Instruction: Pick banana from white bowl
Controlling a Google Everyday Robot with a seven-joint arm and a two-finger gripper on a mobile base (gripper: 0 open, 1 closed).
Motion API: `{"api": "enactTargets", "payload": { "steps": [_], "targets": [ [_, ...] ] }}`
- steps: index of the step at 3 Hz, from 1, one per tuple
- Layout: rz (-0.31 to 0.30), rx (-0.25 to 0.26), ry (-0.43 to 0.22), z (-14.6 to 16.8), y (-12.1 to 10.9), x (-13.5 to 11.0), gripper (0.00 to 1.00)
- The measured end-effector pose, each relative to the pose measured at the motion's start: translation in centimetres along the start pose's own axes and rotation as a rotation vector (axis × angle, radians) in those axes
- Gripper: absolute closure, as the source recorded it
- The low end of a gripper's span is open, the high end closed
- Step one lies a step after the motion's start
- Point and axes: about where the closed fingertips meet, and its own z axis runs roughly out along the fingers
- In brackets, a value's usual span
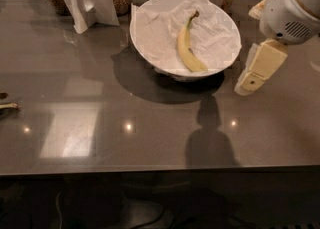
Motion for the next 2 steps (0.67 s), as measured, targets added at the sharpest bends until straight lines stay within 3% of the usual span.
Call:
{"api": "enactTargets", "payload": {
  "steps": [2],
  "targets": [
    [0.029, 0.062, -0.132, 3.8, -5.0, -5.7, 0.00]
  ]
}}
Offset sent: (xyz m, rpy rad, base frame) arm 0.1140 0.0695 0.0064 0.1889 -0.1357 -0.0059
